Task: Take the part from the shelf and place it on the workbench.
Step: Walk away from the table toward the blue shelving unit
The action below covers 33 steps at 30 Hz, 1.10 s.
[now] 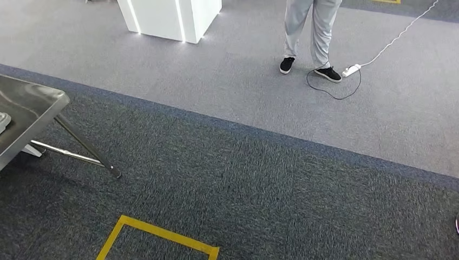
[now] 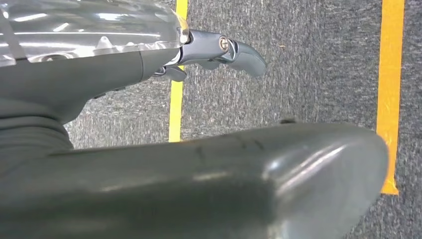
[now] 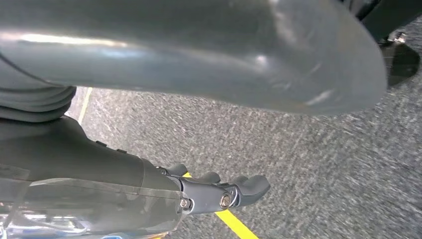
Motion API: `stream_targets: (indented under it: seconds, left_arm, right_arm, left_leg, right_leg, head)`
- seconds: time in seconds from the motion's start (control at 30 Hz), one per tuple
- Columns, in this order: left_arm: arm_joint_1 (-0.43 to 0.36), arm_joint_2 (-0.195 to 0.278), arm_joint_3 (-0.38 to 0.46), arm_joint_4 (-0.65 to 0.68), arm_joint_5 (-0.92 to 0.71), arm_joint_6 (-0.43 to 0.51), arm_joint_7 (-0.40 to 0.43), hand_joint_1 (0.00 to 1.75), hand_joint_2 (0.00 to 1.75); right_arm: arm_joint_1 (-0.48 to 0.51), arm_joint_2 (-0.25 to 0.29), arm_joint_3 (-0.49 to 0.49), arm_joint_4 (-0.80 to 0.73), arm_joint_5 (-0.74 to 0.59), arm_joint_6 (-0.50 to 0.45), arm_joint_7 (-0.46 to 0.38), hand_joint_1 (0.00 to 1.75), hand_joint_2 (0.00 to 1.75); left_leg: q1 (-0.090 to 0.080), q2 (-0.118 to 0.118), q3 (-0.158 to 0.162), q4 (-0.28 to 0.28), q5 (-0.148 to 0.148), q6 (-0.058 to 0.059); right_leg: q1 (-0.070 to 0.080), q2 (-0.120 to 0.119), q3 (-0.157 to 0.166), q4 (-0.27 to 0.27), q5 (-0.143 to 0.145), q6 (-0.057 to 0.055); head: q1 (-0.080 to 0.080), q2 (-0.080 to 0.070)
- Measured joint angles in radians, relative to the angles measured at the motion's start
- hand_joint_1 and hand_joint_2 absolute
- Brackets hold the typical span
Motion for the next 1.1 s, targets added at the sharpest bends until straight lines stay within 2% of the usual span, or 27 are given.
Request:
stream_targets:
  seconds: [0.07,0.13,0.23,0.27,0.3,0.33,0.4,0.43,0.5,0.6,0.67,0.73,0.77,0.8,0.83,0.87,0.9,0.97,1.0,1.1]
  left_arm:
    - [0.000,0.000,0.003,0.000,0.002,-0.001,-0.002,0.00,0.00]
    - [0.001,0.000,0.006,-0.001,0.003,-0.002,-0.003,0.00,0.00]
    - [0.006,0.000,0.011,-0.001,0.004,-0.003,-0.005,0.00,0.00]
    - [0.008,0.000,0.012,-0.001,0.004,-0.003,-0.005,0.00,0.00]
    - [0.010,-0.001,0.013,-0.001,0.004,-0.003,-0.005,0.00,0.00]
    - [0.012,-0.001,0.013,-0.001,0.004,-0.004,-0.005,0.00,0.00]
    - [0.013,0.000,0.014,-0.001,0.005,-0.004,-0.005,0.00,0.00]
    - [0.013,0.000,0.015,-0.001,0.005,-0.005,-0.005,0.00,0.00]
    - [0.013,0.000,0.015,-0.001,0.006,-0.007,-0.004,0.00,0.00]
    - [0.012,-0.002,0.015,-0.001,0.008,-0.008,0.001,0.00,0.00]
    - [0.012,-0.005,0.016,-0.001,0.009,-0.008,0.004,0.00,0.00]
    - [0.012,-0.006,0.016,-0.001,0.010,-0.006,0.005,0.00,0.00]
    - [0.012,-0.006,0.016,-0.001,0.009,-0.006,0.005,0.00,0.00]
    - [0.012,-0.006,0.016,-0.001,0.007,-0.006,0.005,0.00,0.00]
    - [0.011,-0.006,0.016,-0.001,0.005,-0.006,0.005,0.00,0.00]
    - [0.010,-0.006,0.016,-0.001,0.004,-0.007,0.006,0.00,0.00]
    - [0.009,-0.006,0.016,-0.001,0.002,-0.007,0.006,0.00,0.00]
    - [0.006,-0.005,0.016,-0.001,0.001,-0.008,0.008,0.00,0.00]
    - [0.004,-0.005,0.016,-0.001,0.000,-0.008,0.009,0.00,0.00]
    - [-0.002,-0.005,0.016,-0.001,-0.005,-0.010,0.014,0.00,0.00]
  right_arm:
    - [0.001,0.000,0.000,0.000,0.001,0.001,-0.001,0.00,0.00]
    - [0.001,0.000,0.000,0.000,0.003,0.004,-0.001,0.00,0.00]
    - [0.001,-0.001,0.000,0.000,0.003,0.007,-0.002,0.00,0.00]
    - [0.001,-0.001,0.000,0.000,0.003,0.007,-0.002,0.00,0.00]
    - [0.001,-0.001,0.000,0.000,0.003,0.008,-0.002,0.00,0.00]
    - [0.001,-0.001,0.000,0.000,0.003,0.008,-0.002,0.00,0.00]
    - [0.001,0.000,0.000,0.000,0.003,0.009,-0.002,0.00,0.00]
    - [0.000,0.000,0.000,0.000,0.003,0.009,-0.002,0.00,0.00]
    - [0.000,0.001,0.000,0.000,0.004,0.010,-0.002,0.00,0.00]
    - [0.002,0.000,0.000,0.000,0.010,0.012,-0.002,0.00,0.00]
    - [0.001,0.000,0.001,0.000,0.014,0.012,-0.002,0.00,0.00]
    - [0.000,-0.001,0.001,0.000,0.015,0.012,0.000,0.00,0.00]
    - [-0.001,-0.001,0.001,0.000,0.015,0.011,0.002,0.00,0.00]
    - [0.000,-0.001,0.001,0.000,0.015,0.011,0.005,0.00,0.00]
    - [0.000,-0.001,0.001,0.000,0.015,0.010,0.008,0.00,0.00]
    - [0.000,-0.001,0.001,0.000,0.014,0.010,0.011,0.00,0.00]
    - [0.000,-0.001,0.001,0.000,0.014,0.010,0.014,0.00,0.00]
    - [-0.003,-0.001,0.001,0.000,0.014,0.009,0.020,0.00,0.00]
    - [-0.005,-0.001,0.001,0.000,0.014,0.009,0.023,0.00,0.00]
    - [-0.006,-0.001,0.001,0.000,0.014,0.009,0.031,0.00,0.00]
  left_leg:
    - [0.002,0.001,0.001,0.004,-0.004,-0.010]
    - [0.006,-0.007,-0.017,0.048,-0.036,-0.020]
    - [0.010,-0.019,-0.100,0.228,-0.127,-0.029]
    - [0.010,-0.020,-0.121,0.273,-0.138,-0.029]
    - [0.011,-0.020,-0.127,0.283,-0.129,-0.029]
    - [0.011,-0.021,-0.114,0.254,-0.102,-0.026]
    - [0.010,-0.033,-0.055,0.123,-0.032,-0.017]
    - [0.008,-0.042,-0.030,0.063,-0.010,-0.012]
    - [0.003,-0.054,-0.010,0.011,-0.001,-0.006]
    - [0.004,-0.045,-0.006,-0.003,0.008,0.010]
    - [0.009,-0.036,-0.002,-0.012,0.016,0.022]
    - [0.006,-0.025,-0.004,-0.013,0.016,0.026]
    - [0.004,-0.021,-0.005,-0.013,0.016,0.026]
    - [0.004,-0.016,-0.005,-0.012,0.015,0.026]
    - [0.004,-0.013,-0.004,-0.012,0.014,0.025]
    - [0.005,-0.010,-0.003,-0.011,0.013,0.023]
    - [0.006,-0.007,-0.001,-0.009,0.011,0.020]
    - [0.002,-0.002,0.000,-0.002,0.004,0.009]
    - [0.000,0.000,0.000,0.000,0.002,0.003]
    - [0.001,0.005,-0.001,0.006,-0.005,-0.014]
  right_leg:
    - [0.000,0.007,0.000,-0.004,0.003,-0.012]
    - [-0.002,0.011,0.001,-0.008,0.006,-0.023]
    - [0.000,0.017,0.000,-0.009,0.007,-0.033]
    - [0.002,0.022,0.001,-0.008,0.006,-0.034]
    - [0.004,0.027,0.001,-0.008,0.006,-0.035]
    - [0.005,0.033,0.002,-0.007,0.006,-0.035]
    - [0.005,0.044,0.004,-0.006,0.006,-0.033]
    - [0.005,0.048,0.003,-0.004,0.005,-0.031]
    - [0.004,0.054,-0.002,-0.003,0.007,-0.021]
    - [0.001,0.055,-0.006,0.004,0.002,-0.003]
    - [0.001,0.040,-0.033,0.066,-0.040,0.004]
    - [-0.002,0.029,-0.096,0.197,-0.107,0.009]
    - [-0.005,0.027,-0.123,0.253,-0.126,0.012]
    - [-0.007,0.026,-0.137,0.284,-0.130,0.014]
    - [-0.008,0.024,-0.131,0.273,-0.113,0.016]
    - [-0.009,0.019,-0.105,0.222,-0.081,0.017]
    - [-0.010,0.009,-0.067,0.148,-0.046,0.017]
    - [-0.007,-0.007,-0.009,0.029,-0.005,0.011]
    - [-0.005,-0.011,0.002,0.005,-0.001,0.006]
    - [-0.002,0.000,0.000,-0.002,0.001,-0.012]
  head:
    - [0.000,0.000]
    - [0.000,0.000]
    - [0.000,0.000]
    - [0.000,0.000]
    - [0.000,0.000]
    - [0.000,0.000]
    - [0.000,0.000]
    - [0.000,0.000]
    - [0.000,0.000]
    - [0.000,0.000]
    - [0.000,0.000]
    - [0.000,0.000]
    - [0.000,0.000]
    - [0.000,0.000]
    - [0.000,0.000]
    - [0.000,0.000]
    - [0.000,0.000]
    - [0.000,0.000]
    - [0.000,0.000]
    - [0.000,0.000]
